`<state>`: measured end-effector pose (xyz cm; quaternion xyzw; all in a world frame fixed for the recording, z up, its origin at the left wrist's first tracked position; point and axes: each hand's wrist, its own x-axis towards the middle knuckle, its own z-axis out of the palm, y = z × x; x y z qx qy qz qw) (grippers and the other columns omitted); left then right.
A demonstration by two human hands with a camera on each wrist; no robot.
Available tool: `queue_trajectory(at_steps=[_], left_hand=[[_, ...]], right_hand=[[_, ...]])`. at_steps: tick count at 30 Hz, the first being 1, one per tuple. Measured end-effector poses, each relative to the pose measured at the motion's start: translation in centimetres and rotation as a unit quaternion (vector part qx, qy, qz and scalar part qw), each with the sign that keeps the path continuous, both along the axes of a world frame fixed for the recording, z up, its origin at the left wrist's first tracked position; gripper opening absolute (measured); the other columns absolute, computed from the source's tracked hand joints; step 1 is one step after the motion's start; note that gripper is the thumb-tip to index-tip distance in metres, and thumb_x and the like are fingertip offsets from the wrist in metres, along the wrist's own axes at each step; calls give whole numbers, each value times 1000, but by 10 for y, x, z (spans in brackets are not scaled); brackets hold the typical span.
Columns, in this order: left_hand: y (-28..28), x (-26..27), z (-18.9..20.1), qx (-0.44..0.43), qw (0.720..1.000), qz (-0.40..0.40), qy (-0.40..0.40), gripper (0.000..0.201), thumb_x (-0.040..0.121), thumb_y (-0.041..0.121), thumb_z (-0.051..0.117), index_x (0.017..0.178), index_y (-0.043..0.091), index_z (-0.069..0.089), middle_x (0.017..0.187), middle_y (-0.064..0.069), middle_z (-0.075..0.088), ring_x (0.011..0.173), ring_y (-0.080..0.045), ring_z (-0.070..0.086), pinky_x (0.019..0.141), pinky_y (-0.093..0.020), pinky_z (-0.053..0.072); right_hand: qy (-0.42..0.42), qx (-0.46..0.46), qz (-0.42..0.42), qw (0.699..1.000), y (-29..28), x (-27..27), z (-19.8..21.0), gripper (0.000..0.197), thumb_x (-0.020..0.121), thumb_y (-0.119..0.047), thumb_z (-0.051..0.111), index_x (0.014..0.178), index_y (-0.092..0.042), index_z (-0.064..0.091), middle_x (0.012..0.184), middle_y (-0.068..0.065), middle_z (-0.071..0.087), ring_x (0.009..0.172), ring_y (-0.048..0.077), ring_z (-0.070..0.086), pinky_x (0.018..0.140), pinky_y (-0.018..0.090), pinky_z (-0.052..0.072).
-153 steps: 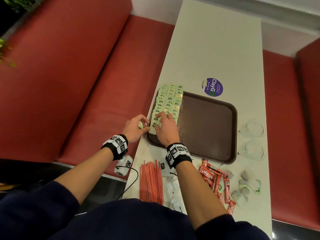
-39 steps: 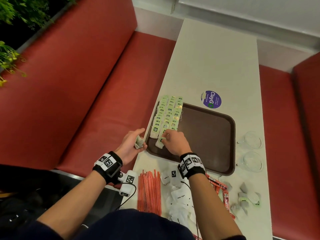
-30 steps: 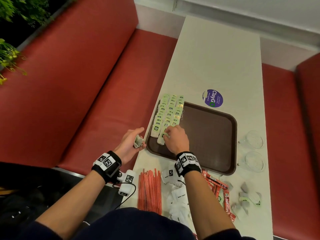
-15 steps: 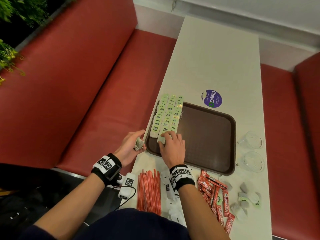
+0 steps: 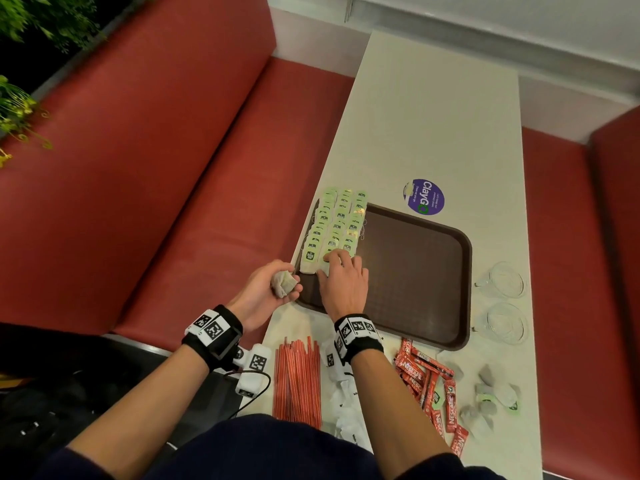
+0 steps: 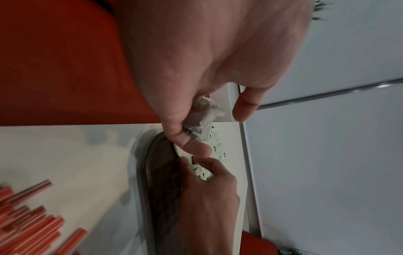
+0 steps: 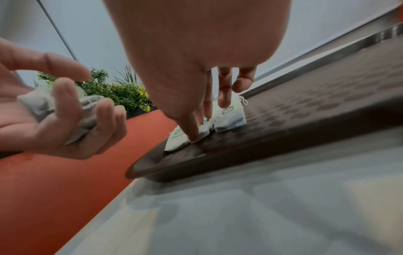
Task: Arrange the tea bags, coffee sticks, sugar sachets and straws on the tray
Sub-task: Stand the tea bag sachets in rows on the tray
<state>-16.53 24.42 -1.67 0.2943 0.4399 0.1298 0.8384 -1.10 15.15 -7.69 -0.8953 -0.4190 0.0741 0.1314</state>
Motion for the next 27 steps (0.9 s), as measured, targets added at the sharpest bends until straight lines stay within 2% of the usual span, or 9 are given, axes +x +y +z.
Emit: queue_trajectory(at_steps=[3, 6, 8, 10, 13, 18, 21, 23, 27], left_hand=[[1, -1, 1, -6, 1000, -6, -13, 30, 91, 16, 64, 117, 0, 60, 105, -18, 64, 89, -27, 69, 81, -34, 63], [2, -1, -1, 18, 1000, -16, -4, 29, 97, 0, 47, 122, -3, 61, 111, -22, 62, 96, -31, 69, 87, -39, 63], [1, 0, -2, 39, 999, -25, 2, 31, 99, -9, 43, 123, -4, 62, 114, -24, 62, 100, -34, 69, 91, -41, 64], [-2, 3, -1, 57, 998, -38, 2, 27, 103, -9, 47, 124, -3, 62, 116, -24, 62, 102, -33, 70, 93, -40, 64], [-9, 8, -1, 85, 995, -60, 10, 25, 106, -7, 53, 131, -4, 58, 123, -26, 66, 106, -32, 72, 93, -39, 64], [-19, 14, 3, 220, 965, -142, 33, 31, 100, 1, 72, 127, 6, 57, 119, -21, 74, 93, -30, 77, 83, -36, 66], [-21, 17, 8, 308, 929, -191, 75, 33, 96, 0, 75, 121, 12, 57, 101, -17, 78, 87, -32, 78, 83, -51, 67], [-21, 17, 10, 351, 907, -207, 107, 37, 90, 8, 84, 116, 17, 59, 92, -10, 77, 74, -25, 78, 74, -52, 68], [-21, 16, 17, 443, 847, -248, 156, 48, 77, 45, 96, 106, 31, 60, 118, 12, 66, 51, -14, 67, 47, -38, 58]], right_hand=[[2, 10, -1, 1000, -2, 0, 3, 29, 98, -35, 74, 124, -24, 68, 137, -6, 64, 117, 27, 56, 91, 44, 50], [29, 56, -20, 998, -8, -1, 11, 28, 99, -37, 73, 125, -27, 69, 134, -8, 66, 115, 24, 55, 92, 43, 51], [100, 115, -31, 988, -13, -4, 21, 21, 102, -38, 69, 121, -30, 71, 126, -11, 69, 111, 16, 58, 91, 38, 51], [203, 184, -38, 961, -18, -8, 36, 9, 104, -36, 68, 110, -31, 74, 110, -17, 73, 94, 3, 62, 83, 23, 51], [325, 238, -55, 913, -28, -16, 60, 8, 104, -30, 71, 98, -29, 76, 91, -16, 76, 79, 2, 69, 71, 12, 48], [403, 207, -82, 888, -39, -18, 76, 16, 100, -50, 72, 99, -34, 73, 86, -8, 76, 78, 8, 73, 72, 23, 58], [411, 177, -70, 892, -43, -13, 76, 13, 95, -39, 81, 99, -31, 72, 82, 0, 75, 73, 14, 74, 73, 31, 63], [413, 168, -70, 892, -45, -8, 76, 9, 95, -31, 82, 97, -30, 74, 83, -2, 76, 77, 15, 76, 80, 38, 65], [452, 180, -67, 871, -51, -2, 83, 8, 97, -31, 80, 95, -27, 74, 87, -2, 79, 78, 14, 77, 84, 41, 64]])
